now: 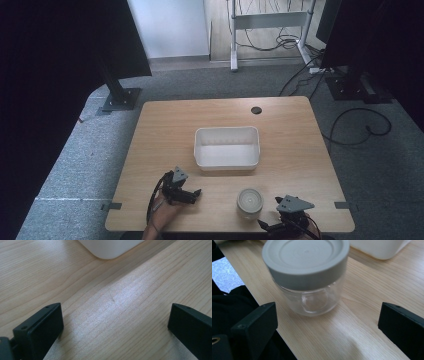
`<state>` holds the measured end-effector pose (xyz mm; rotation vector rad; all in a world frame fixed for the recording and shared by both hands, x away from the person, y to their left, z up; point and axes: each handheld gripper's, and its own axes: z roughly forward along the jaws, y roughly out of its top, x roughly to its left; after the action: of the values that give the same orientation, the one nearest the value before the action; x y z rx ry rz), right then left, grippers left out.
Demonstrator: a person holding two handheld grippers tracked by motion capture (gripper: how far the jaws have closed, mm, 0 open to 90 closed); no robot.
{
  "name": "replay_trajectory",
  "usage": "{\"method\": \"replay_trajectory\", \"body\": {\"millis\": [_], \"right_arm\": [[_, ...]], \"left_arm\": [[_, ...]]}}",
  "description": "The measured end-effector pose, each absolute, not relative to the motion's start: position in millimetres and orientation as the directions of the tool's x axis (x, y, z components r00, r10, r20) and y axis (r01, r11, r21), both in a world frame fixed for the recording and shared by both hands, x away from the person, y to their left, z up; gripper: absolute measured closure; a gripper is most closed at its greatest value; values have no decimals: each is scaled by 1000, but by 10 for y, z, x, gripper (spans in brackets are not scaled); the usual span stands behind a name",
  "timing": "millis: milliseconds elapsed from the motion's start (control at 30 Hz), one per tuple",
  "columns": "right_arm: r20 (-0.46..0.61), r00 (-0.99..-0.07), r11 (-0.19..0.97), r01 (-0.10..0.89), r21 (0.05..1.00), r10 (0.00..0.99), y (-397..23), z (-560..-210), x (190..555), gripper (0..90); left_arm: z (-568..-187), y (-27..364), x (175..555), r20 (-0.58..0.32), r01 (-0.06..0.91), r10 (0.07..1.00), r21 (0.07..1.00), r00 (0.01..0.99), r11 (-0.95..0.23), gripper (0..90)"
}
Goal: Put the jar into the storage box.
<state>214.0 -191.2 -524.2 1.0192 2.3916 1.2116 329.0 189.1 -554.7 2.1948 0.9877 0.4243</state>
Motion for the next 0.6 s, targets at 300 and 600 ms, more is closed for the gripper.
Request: {"method": "replay_trajectory", "body": {"millis": [300,600], "right_arm": [[67,-738,413,448,793,671,-1792,-5243,2171,26],[63,-748,422,440,793,661,-1700,-5250,2221,32]], "left_arm": [[-5547,1891,3291,16,530,753,701,658,-478,0],[-5547,1891,3291,16,529,753,701,658,-478,0]]}}
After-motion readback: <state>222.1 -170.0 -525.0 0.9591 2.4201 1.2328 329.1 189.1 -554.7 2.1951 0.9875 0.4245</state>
